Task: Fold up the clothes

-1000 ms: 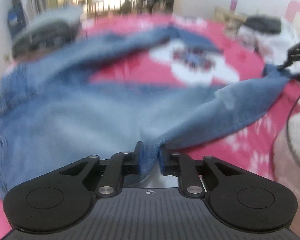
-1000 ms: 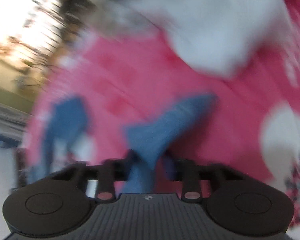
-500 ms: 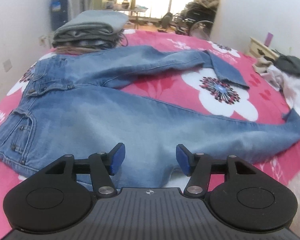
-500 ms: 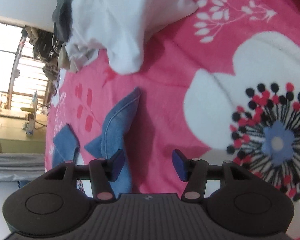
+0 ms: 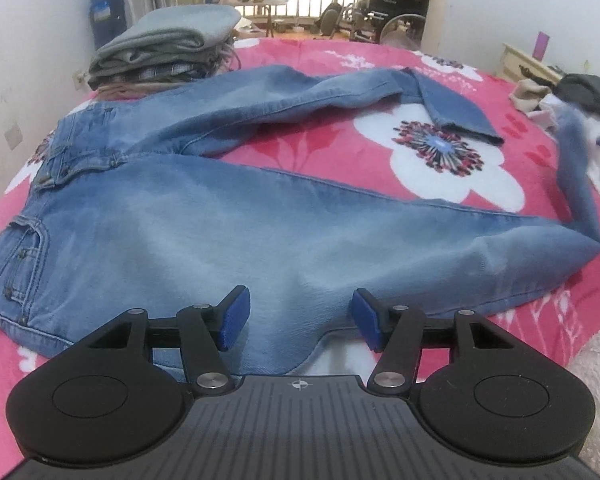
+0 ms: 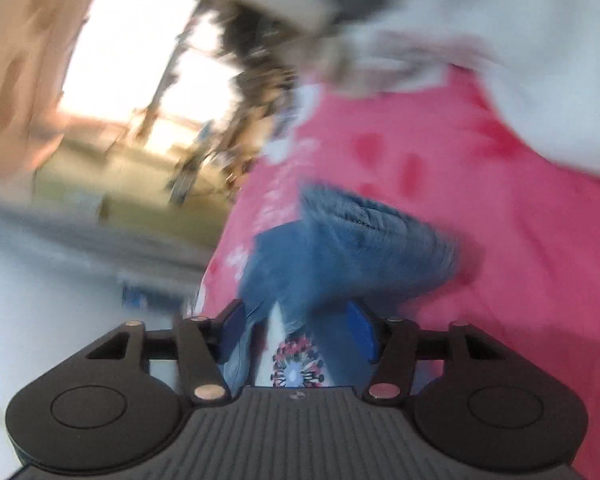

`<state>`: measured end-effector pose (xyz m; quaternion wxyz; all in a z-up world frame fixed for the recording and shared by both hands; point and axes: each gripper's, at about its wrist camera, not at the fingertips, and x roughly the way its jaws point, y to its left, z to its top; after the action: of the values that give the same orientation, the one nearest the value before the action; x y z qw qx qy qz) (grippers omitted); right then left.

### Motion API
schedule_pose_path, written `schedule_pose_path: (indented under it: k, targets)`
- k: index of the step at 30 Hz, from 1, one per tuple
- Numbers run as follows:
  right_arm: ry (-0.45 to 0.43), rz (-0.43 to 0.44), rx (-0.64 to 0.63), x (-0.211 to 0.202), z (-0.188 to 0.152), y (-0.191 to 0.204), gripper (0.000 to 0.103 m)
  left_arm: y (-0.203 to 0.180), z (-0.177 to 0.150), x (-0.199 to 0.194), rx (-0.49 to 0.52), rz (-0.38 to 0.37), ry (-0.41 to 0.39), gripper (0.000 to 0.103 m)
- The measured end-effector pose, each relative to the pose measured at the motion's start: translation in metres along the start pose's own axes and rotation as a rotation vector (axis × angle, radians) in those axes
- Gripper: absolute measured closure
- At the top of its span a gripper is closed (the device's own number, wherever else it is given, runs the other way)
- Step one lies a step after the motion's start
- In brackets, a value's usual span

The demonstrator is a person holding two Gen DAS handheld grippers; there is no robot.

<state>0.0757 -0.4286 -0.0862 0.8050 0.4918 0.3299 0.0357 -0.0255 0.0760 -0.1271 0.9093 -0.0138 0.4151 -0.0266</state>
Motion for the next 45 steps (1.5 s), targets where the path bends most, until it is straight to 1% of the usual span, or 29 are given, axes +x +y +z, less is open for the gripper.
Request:
schedule_pose_path:
  k: [4,5,9,12,15,17,19,21,23,24,25,27,32,35,37,39,41,43,44,45]
  targets:
    - [-0.039,-0.102,-0.073,-0.009,-0.006,-0.014,0.036,0.005,-0.004,0.01,-0.034,-0.007,0.017,0.043]
    - [-0.042,-0.124,-0.069,-0.012,-0.008,-0.023,0.036,0.006,-0.004,0.011,-0.036,-0.009,0.02,0.043]
    - [0.017,-0.239,0.006,0.0,-0.022,-0.066,0.035,0.008,-0.005,0.013,-0.037,-0.018,0.026,0.041]
    - [0.029,-0.222,0.012,0.016,-0.028,-0.071,0.036,0.012,-0.005,0.01,-0.054,-0.022,0.033,0.041]
    - [0.007,-0.198,-0.049,0.038,-0.02,-0.056,0.036,0.015,-0.007,0.009,-0.078,-0.02,0.038,0.041]
    - [0.008,-0.193,-0.091,0.059,-0.011,-0.045,0.038,0.015,-0.008,0.009,-0.09,-0.016,0.04,0.04]
    - [0.022,-0.203,-0.116,0.081,-0.001,-0.037,0.04,0.014,-0.008,0.009,-0.095,-0.009,0.04,0.04]
    - [0.033,-0.232,-0.135,0.098,0.007,-0.034,0.042,0.013,-0.008,0.01,-0.096,-0.004,0.04,0.04]
    - [0.044,-0.262,-0.156,0.112,0.012,-0.034,0.047,0.014,-0.008,0.012,-0.101,-0.007,0.044,0.039]
    - [0.04,-0.268,-0.163,0.115,0.013,-0.034,0.054,0.015,-0.008,0.013,-0.106,-0.009,0.046,0.039]
    - [0.032,-0.268,-0.166,0.115,0.013,-0.034,0.074,0.017,-0.009,0.014,-0.114,-0.013,0.049,0.039]
    - [0.027,-0.25,-0.165,0.111,0.013,-0.035,0.098,0.019,-0.009,0.016,-0.128,-0.018,0.054,0.039]
    - [-0.058,-0.148,-0.166,0.06,0.01,-0.025,0.099,0.022,-0.01,0.019,-0.143,-0.029,0.056,0.038]
    - [-0.169,-0.103,-0.123,-0.002,0.012,-0.016,0.099,0.025,-0.01,0.019,-0.158,-0.038,0.054,0.038]
    - [-0.251,-0.114,-0.082,-0.05,0.011,-0.015,0.099,0.026,-0.01,0.019,-0.167,-0.041,0.054,0.038]
    - [-0.325,-0.163,-0.038,-0.096,0.006,-0.021,0.099,0.027,-0.009,0.019,-0.174,-0.044,0.054,0.038]
    - [-0.363,-0.259,0.015,-0.127,-0.002,-0.041,0.099,0.027,-0.009,0.018,-0.18,-0.041,0.057,0.038]
    - [-0.363,-0.358,0.087,-0.143,-0.015,-0.069,0.099,0.029,-0.01,0.018,-0.181,-0.027,0.066,0.038]
    - [-0.347,-0.421,0.12,-0.143,-0.021,-0.085,0.099,0.03,-0.01,0.018,-0.183,-0.019,0.073,0.038]
    - [-0.325,-0.465,0.157,-0.141,-0.028,-0.102,0.099,0.033,-0.011,0.017,-0.191,-0.017,0.08,0.038]
